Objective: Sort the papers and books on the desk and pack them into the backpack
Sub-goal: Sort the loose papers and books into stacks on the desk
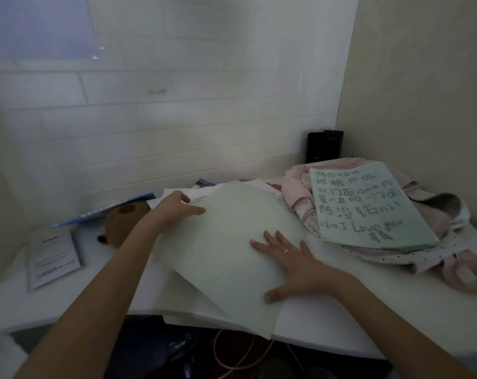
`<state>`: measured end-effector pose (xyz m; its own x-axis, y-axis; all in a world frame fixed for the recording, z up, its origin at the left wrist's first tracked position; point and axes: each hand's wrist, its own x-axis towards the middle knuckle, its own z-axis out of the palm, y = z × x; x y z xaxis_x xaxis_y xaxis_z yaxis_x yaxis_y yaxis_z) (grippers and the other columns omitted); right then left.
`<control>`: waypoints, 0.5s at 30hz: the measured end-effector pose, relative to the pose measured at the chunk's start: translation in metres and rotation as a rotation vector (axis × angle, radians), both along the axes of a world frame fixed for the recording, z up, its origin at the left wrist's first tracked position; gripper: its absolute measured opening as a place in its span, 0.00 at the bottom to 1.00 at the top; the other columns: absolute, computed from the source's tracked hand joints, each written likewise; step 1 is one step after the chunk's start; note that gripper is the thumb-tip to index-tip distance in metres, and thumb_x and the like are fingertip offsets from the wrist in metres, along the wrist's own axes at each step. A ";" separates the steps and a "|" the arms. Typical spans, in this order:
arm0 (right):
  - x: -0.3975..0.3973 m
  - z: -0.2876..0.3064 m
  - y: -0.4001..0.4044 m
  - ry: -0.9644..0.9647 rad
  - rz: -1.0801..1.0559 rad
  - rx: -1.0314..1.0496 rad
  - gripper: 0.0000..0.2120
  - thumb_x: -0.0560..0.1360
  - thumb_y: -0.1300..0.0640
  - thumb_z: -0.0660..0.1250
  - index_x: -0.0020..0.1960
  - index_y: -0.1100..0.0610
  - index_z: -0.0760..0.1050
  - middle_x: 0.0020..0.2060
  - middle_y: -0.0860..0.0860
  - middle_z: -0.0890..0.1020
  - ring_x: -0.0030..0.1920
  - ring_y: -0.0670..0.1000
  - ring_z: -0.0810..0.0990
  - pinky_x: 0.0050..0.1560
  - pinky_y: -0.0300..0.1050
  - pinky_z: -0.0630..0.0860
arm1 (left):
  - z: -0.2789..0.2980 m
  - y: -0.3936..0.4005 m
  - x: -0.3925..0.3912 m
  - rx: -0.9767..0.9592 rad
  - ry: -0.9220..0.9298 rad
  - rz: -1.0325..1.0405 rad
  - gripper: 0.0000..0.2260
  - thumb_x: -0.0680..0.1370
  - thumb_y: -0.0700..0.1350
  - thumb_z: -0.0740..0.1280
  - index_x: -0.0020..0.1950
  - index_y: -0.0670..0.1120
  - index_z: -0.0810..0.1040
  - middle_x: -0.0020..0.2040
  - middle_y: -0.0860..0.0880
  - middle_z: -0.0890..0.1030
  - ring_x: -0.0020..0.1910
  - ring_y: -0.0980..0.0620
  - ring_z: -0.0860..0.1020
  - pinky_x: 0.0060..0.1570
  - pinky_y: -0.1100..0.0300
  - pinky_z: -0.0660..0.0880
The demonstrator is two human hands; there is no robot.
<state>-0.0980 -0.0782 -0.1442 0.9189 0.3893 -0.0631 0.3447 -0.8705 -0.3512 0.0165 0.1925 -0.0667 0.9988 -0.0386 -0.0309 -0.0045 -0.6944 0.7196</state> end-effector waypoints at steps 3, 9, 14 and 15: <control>-0.008 0.004 0.003 0.014 0.027 -0.034 0.57 0.60 0.34 0.74 0.71 0.29 0.34 0.76 0.42 0.36 0.74 0.46 0.30 0.72 0.63 0.34 | 0.008 0.005 0.005 -0.036 0.100 -0.039 0.24 0.75 0.47 0.71 0.68 0.46 0.69 0.60 0.44 0.72 0.52 0.46 0.73 0.50 0.58 0.70; -0.015 0.001 -0.007 -0.052 -0.024 0.139 0.60 0.57 0.36 0.76 0.69 0.28 0.32 0.76 0.40 0.41 0.75 0.44 0.34 0.72 0.53 0.38 | 0.011 0.016 0.016 -0.920 0.321 0.021 0.09 0.82 0.41 0.60 0.46 0.42 0.77 0.28 0.49 0.80 0.24 0.58 0.78 0.24 0.69 0.75; 0.002 0.002 0.003 -0.277 -0.218 0.658 0.24 0.72 0.64 0.68 0.67 0.53 0.71 0.65 0.52 0.75 0.69 0.52 0.71 0.70 0.55 0.66 | 0.010 0.012 0.003 -1.306 0.290 -0.068 0.15 0.82 0.40 0.53 0.42 0.39 0.75 0.32 0.46 0.81 0.27 0.53 0.81 0.25 0.65 0.77; 0.003 0.010 0.010 -0.306 -0.331 0.824 0.18 0.75 0.65 0.66 0.64 0.56 0.74 0.59 0.52 0.79 0.63 0.52 0.76 0.67 0.51 0.70 | 0.010 0.010 -0.001 -1.368 0.269 -0.071 0.16 0.82 0.43 0.52 0.44 0.39 0.76 0.34 0.45 0.82 0.30 0.51 0.82 0.26 0.62 0.78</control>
